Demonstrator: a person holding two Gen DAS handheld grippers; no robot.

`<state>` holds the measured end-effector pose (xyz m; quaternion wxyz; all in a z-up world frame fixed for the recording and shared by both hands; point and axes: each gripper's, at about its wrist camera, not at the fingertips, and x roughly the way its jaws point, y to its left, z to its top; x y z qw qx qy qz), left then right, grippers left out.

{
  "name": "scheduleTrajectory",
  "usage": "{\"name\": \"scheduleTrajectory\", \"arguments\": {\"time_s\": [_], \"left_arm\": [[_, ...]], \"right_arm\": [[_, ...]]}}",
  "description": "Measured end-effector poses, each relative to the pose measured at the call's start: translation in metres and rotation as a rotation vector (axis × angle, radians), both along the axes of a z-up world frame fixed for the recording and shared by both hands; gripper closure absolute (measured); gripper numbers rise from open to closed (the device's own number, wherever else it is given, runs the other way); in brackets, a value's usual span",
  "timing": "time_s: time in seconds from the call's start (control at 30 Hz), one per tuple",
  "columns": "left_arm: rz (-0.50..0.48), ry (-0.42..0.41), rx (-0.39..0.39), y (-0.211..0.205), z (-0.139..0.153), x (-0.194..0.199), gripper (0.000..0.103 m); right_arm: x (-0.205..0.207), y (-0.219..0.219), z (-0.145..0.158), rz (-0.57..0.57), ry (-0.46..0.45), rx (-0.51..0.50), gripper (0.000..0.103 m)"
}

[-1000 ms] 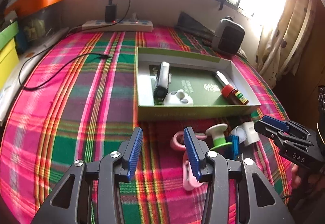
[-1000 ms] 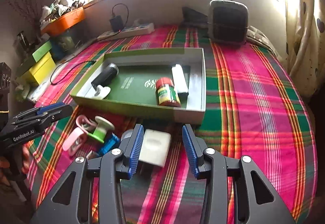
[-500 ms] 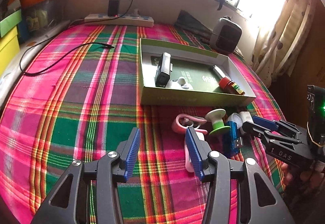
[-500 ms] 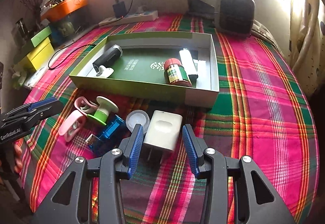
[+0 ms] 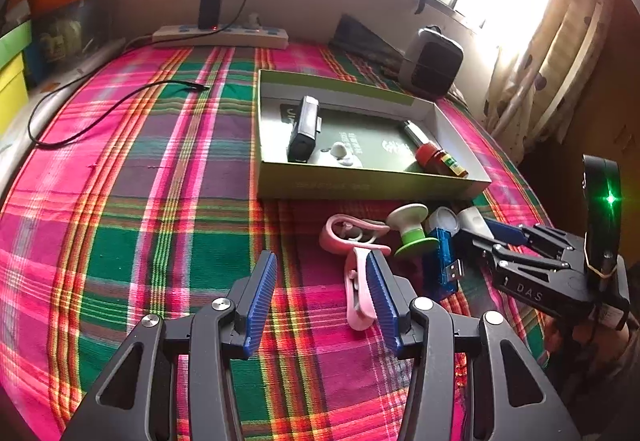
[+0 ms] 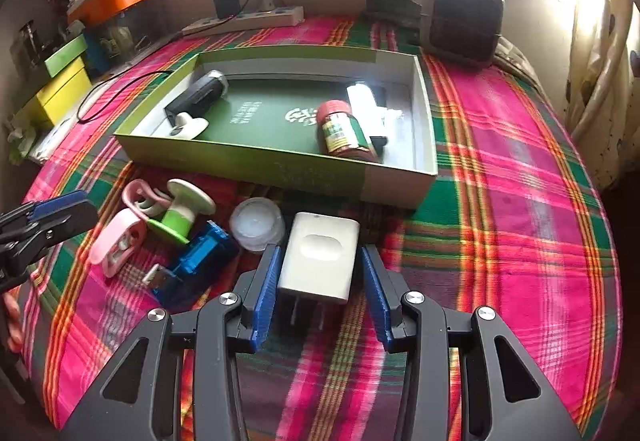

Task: Organize rigid objects
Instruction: 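Move the left tool toward the pink clip while the right tool approaches the white charger, then close the left tool on the pink clip while the right tool grasps the white charger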

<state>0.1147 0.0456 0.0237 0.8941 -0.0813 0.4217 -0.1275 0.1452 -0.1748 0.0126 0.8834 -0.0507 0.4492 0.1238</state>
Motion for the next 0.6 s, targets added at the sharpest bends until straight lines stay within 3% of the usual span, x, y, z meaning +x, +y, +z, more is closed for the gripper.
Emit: {"name": "scheduleTrajectory", "arguments": {"time_s": [0.33,0.43,0.6], "left_arm": [[-0.034,0.014,0.041,-0.017,-0.003,0.0,0.057],[-0.032,0.022,0.058,-0.021,-0.005,0.002,0.057],[-0.035,0.026,0.097,-0.03,-0.007,0.003,0.057]], "right_arm": [[-0.001,-0.007,0.0,-0.003,-0.021,-0.034,0.061],[-0.002,-0.011,0.0,-0.003,-0.026,-0.031,0.068],[-0.004,-0.019,0.0,-0.022,-0.038,-0.034,0.068]]}}
